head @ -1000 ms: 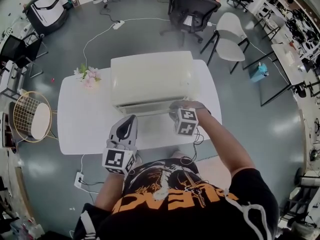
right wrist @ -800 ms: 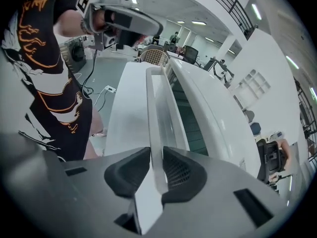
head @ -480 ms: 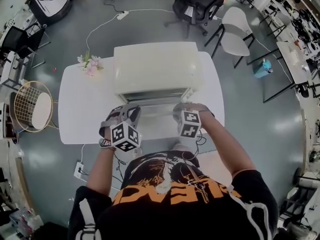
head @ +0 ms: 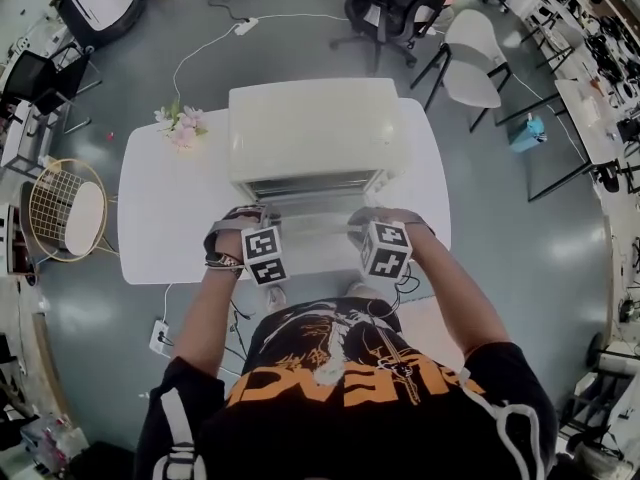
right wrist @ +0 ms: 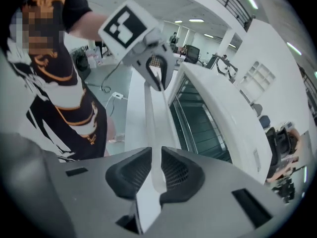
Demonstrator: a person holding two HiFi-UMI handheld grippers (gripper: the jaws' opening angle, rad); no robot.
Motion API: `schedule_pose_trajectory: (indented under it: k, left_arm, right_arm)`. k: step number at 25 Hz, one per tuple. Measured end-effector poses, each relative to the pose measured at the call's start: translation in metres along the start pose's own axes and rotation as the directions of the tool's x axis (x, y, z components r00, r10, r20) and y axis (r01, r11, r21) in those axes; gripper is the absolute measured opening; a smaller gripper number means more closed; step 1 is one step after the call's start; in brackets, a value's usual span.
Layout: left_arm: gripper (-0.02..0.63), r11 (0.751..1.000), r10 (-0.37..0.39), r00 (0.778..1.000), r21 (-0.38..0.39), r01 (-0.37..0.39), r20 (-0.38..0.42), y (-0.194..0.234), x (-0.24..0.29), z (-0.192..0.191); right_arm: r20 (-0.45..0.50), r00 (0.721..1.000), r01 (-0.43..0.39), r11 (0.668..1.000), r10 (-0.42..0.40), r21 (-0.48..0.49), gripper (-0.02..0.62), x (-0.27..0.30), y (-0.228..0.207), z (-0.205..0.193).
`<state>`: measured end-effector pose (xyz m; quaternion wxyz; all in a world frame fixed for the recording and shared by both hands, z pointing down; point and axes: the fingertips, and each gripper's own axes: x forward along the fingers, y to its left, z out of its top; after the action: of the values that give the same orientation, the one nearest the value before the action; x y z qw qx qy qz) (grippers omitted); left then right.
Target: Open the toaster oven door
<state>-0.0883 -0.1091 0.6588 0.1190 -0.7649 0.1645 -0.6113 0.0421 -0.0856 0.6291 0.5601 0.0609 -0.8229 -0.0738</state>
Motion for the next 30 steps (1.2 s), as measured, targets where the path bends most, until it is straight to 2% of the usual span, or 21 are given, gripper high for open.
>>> schedule_pose_trajectory:
  k: [2, 4, 7, 10, 12, 13, 14, 15, 17, 18, 20, 21, 22, 24, 27, 30]
  left_arm:
    - [0.044, 1.000, -0.030, 1.000, 0.002, 0.030, 0.008, -0.012, 0.000, 0.000]
    - [0.051, 0.999, -0.049, 0.999, -0.003, 0.049, 0.016, -0.024, 0.001, -0.001]
    - [0.064, 0.996, -0.081, 0.995, -0.044, 0.083, 0.058, -0.041, 0.004, -0.001]
    - [0.081, 0.976, -0.136, 0.975, -0.144, 0.162, 0.173, -0.054, -0.001, 0.006]
    - [0.100, 0.948, -0.108, 0.947, -0.255, 0.189, 0.303, -0.053, -0.015, 0.016]
    - [0.101, 0.927, -0.045, 0.929, -0.330, 0.176, 0.368, -0.046, -0.024, 0.021]
    - [0.056, 0.897, 0.038, 0.902, -0.412, 0.158, 0.430, -0.036, -0.036, 0.026]
    - [0.048, 0.857, 0.126, 0.864, -0.492, 0.153, 0.487, -0.025, -0.050, 0.032]
    - [0.047, 0.761, 0.294, 0.764, -0.625, 0.177, 0.575, -0.003, -0.080, 0.041]
    - [0.044, 0.709, 0.383, 0.710, -0.681, 0.185, 0.591, 0.008, -0.095, 0.043]
    - [0.037, 0.606, 0.556, 0.610, -0.778, 0.166, 0.564, 0.027, -0.121, 0.041]
    - [0.034, 0.569, 0.619, 0.572, -0.810, 0.145, 0.538, 0.033, -0.130, 0.040]
    - [0.034, 0.544, 0.661, 0.545, -0.829, 0.126, 0.516, 0.037, -0.137, 0.040]
    - [0.031, 0.514, 0.705, 0.512, -0.851, 0.108, 0.491, 0.039, -0.148, 0.042]
    - [0.028, 0.476, 0.741, 0.477, -0.871, 0.123, 0.472, 0.044, -0.161, 0.041]
    - [0.026, 0.460, 0.754, 0.469, -0.879, 0.122, 0.460, 0.050, -0.166, 0.038]
  right_arm:
    - [0.076, 0.997, -0.030, 0.996, 0.023, 0.084, 0.060, -0.015, -0.010, 0.012]
    - [0.097, 0.995, -0.043, 0.985, 0.027, 0.166, 0.040, -0.014, -0.030, 0.012]
    - [-0.031, 0.995, -0.083, 0.982, 0.090, 0.172, 0.031, 0.014, -0.034, -0.016]
    - [-0.103, 0.978, -0.164, 0.972, 0.183, 0.169, 0.015, 0.035, -0.013, -0.034]
    - [-0.104, 0.969, -0.202, 0.960, 0.225, 0.195, 0.014, 0.042, -0.003, -0.036]
    - [-0.109, 0.964, -0.218, 0.954, 0.243, 0.204, 0.014, 0.045, 0.002, -0.037]
    - [-0.117, 0.958, -0.233, 0.950, 0.261, 0.208, 0.014, 0.049, 0.007, -0.039]
    - [-0.124, 0.952, -0.249, 0.945, 0.279, 0.211, 0.014, 0.053, 0.013, -0.041]
    - [-0.126, 0.943, -0.275, 0.936, 0.307, 0.218, 0.014, 0.060, 0.022, -0.044]
    - [-0.130, 0.943, -0.275, 0.936, 0.307, 0.218, 0.014, 0.064, 0.024, -0.045]
    - [-0.143, 0.948, -0.249, 0.944, 0.283, 0.216, 0.014, 0.074, 0.026, -0.049]
    - [-0.149, 0.953, -0.230, 0.949, 0.265, 0.215, 0.014, 0.079, 0.027, -0.051]
    - [-0.153, 0.957, -0.212, 0.953, 0.247, 0.215, 0.014, 0.085, 0.030, -0.053]
    - [-0.158, 0.961, -0.187, 0.956, 0.225, 0.225, 0.014, 0.097, 0.039, -0.056]
    - [-0.171, 0.963, -0.160, 0.952, 0.208, 0.262, 0.014, 0.115, 0.050, -0.062]
    - [-0.166, 0.967, -0.134, 0.942, 0.192, 0.309, 0.014, 0.129, 0.057, -0.068]
